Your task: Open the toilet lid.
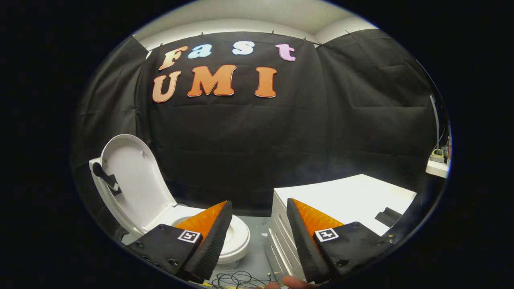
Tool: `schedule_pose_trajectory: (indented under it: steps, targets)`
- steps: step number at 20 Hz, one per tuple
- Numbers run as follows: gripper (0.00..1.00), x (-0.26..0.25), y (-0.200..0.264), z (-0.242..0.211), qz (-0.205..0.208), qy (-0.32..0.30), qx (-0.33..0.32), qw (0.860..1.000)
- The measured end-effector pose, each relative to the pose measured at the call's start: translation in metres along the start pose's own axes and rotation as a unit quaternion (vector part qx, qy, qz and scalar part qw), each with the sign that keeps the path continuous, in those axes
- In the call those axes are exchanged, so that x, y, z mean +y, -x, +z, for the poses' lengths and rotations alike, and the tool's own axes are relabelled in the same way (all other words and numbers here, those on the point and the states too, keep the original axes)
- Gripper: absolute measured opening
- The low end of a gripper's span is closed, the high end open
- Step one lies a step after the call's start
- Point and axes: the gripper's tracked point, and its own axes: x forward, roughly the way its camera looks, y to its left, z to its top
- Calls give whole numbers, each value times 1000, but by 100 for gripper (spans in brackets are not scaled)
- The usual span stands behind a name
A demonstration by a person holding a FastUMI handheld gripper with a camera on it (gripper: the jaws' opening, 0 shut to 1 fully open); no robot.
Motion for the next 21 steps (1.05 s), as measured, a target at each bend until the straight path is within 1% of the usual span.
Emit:
schedule_pose_trajectory:
  steps: [21]
  targets:
    - [88, -3, -4, -7, -1, -3, 9, 1000]
